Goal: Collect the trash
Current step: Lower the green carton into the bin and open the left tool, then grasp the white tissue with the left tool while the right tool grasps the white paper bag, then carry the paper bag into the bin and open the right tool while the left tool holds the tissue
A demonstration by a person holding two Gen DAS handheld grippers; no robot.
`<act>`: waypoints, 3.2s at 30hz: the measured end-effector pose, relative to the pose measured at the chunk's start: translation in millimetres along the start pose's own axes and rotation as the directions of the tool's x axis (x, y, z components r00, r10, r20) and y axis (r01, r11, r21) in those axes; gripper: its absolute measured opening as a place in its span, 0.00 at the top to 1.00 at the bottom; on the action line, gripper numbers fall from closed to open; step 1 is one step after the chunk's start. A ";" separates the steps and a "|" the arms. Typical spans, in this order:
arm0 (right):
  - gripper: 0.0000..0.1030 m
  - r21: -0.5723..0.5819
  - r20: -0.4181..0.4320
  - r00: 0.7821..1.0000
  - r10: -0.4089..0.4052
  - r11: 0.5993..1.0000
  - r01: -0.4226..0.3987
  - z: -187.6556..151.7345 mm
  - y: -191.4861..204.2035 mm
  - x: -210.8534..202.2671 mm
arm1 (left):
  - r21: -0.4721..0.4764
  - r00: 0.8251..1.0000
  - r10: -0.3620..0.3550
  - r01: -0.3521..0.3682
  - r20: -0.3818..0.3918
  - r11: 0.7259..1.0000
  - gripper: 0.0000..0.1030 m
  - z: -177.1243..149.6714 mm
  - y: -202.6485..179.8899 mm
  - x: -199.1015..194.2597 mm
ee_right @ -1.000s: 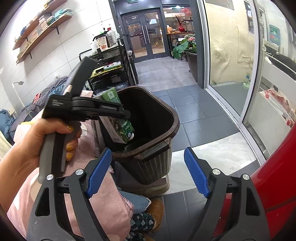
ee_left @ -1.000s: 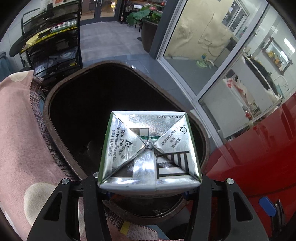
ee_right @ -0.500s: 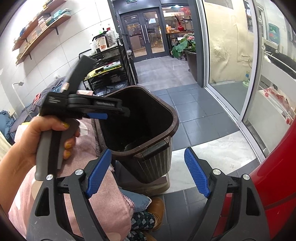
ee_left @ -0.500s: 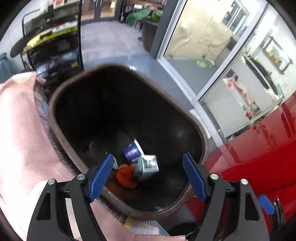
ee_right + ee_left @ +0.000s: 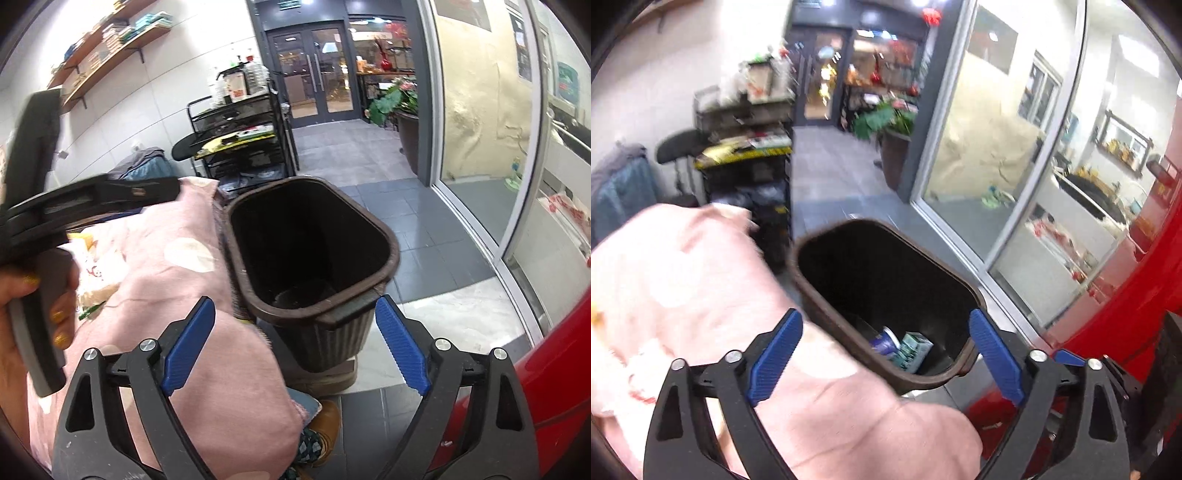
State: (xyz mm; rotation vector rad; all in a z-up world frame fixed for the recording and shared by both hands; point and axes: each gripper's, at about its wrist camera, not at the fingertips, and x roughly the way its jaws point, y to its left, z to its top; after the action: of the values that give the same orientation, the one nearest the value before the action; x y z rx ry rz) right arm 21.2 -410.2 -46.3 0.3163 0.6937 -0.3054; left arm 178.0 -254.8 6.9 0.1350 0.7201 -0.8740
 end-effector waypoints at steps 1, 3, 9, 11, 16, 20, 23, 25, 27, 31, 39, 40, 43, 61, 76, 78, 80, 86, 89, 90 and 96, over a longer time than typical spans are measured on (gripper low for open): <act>0.15 -0.008 0.002 1.000 0.009 1.000 -0.009 0.7 4.3 0.3 | -0.007 1.000 0.009 -0.009 0.020 1.000 0.09 -1.1 2.1 -8.2; 0.15 -0.021 0.005 1.000 0.030 0.999 -0.030 1.5 12.9 0.7 | -0.022 0.997 0.035 -0.033 0.062 0.999 0.08 -6.8 8.1 -28.0; 0.14 -0.076 0.001 0.997 0.081 0.994 -0.081 2.5 38.3 1.9 | -0.077 0.985 0.122 -0.114 0.119 0.991 0.06 -22.6 33.7 -67.0; 0.14 -0.099 0.001 0.995 0.099 0.990 -0.099 3.0 49.3 2.2 | -0.092 0.978 0.156 -0.144 0.137 0.985 0.06 -30.1 40.8 -79.0; 0.14 -0.150 -0.021 0.988 0.154 0.976 -0.155 5.5 80.3 5.9 | -0.119 0.956 0.247 -0.229 0.161 0.966 0.06 -50.0 58.1 -103.5; 0.14 -0.183 -0.041 0.980 0.195 0.963 -0.199 4.2 102.8 10.2 | -0.179 0.937 0.312 -0.283 0.160 0.942 0.06 -70.6 79.3 -122.7; 0.14 -0.209 -0.058 0.972 0.229 0.949 -0.237 1.9 121.2 12.0 | -0.234 0.920 0.360 -0.319 0.154 0.918 0.06 -88.2 96.1 -138.1; 0.14 -0.220 -0.075 0.965 0.253 0.939 -0.263 0.4 135.0 14.6 | -0.255 0.909 0.388 -0.343 0.153 0.904 0.06 -98.3 104.3 -146.3; 0.14 -0.235 -0.090 0.957 0.276 0.928 -0.289 -1.3 146.6 15.3 | -0.276 0.897 0.419 -0.370 0.143 0.887 0.06 -111.0 114.5 -155.6; 0.14 -0.289 -0.118 0.949 0.293 0.904 -0.316 -4.5 176.7 19.9 | -0.315 0.871 0.481 -0.430 0.103 0.846 0.06 -134.7 138.4 -170.6; 0.14 -0.371 -0.176 0.938 0.300 0.862 -0.345 -4.4 218.3 33.1 | -0.438 0.835 0.550 -0.496 -0.006 0.750 0.06 -177.7 204.9 -198.7; 0.14 -0.383 -0.186 0.935 0.302 0.854 -0.352 -3.3 223.5 36.1 | -0.440 0.824 0.565 -0.518 -0.027 0.734 0.06 -180.7 217.0 -200.2; 0.14 -0.402 -0.228 0.926 0.300 0.837 -0.371 1.1 238.6 50.2 | -0.455 0.804 0.591 -0.552 -0.068 0.698 0.07 -187.8 244.0 -201.8; 0.78 -0.443 -0.389 0.879 0.276 0.781 -0.441 10.5 289.0 113.9 | -0.443 0.840 0.530 -0.521 -0.115 0.730 0.59 -180.9 273.9 -183.9; 0.98 -0.391 -0.220 0.911 0.349 0.824 -0.410 37.1 245.3 60.0 | -0.453 0.831 0.556 -0.505 -0.024 0.735 0.77 -166.5 243.2 -204.9; 0.98 -0.391 -0.197 0.913 0.358 0.825 -0.408 42.6 239.4 49.6 | -0.447 0.833 0.554 -0.498 -0.008 0.743 0.77 -161.8 236.7 -206.8; 0.98 -0.393 -0.178 0.914 0.365 0.825 -0.406 47.4 235.0 41.0 | -0.442 0.839 0.544 -0.485 0.010 0.755 0.77 -156.5 229.0 -207.7; 0.98 -0.376 -0.121 0.921 0.370 0.842 -0.387 62.4 212.7 20.3 | -0.391 0.868 0.492 -0.434 0.059 0.812 0.77 -136.9 199.9 -197.8; 0.98 -0.369 -0.090 0.928 0.361 0.854 -0.368 70.3 198.8 10.2 | -0.373 0.893 0.443 -0.383 0.086 0.845 0.77 -125.3 185.7 -189.3; 0.98 -0.368 -0.081 0.930 0.357 0.857 -0.361 72.3 194.3 7.8 | -0.365 0.899 0.427 -0.368 0.094 0.855 0.77 -121.1 181.0 -185.8; 0.98 -0.340 -0.013 0.950 0.313 0.892 -0.299 89.5 159.3 -7.3 | -0.285 0.940 0.315 -0.268 0.133 0.920 0.77 -88.9 145.1 -154.3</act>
State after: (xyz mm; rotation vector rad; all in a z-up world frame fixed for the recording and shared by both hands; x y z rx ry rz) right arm 127.0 -298.4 52.4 0.0863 0.6312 0.1106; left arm 173.4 -25.2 10.7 -0.0718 0.6232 -0.4899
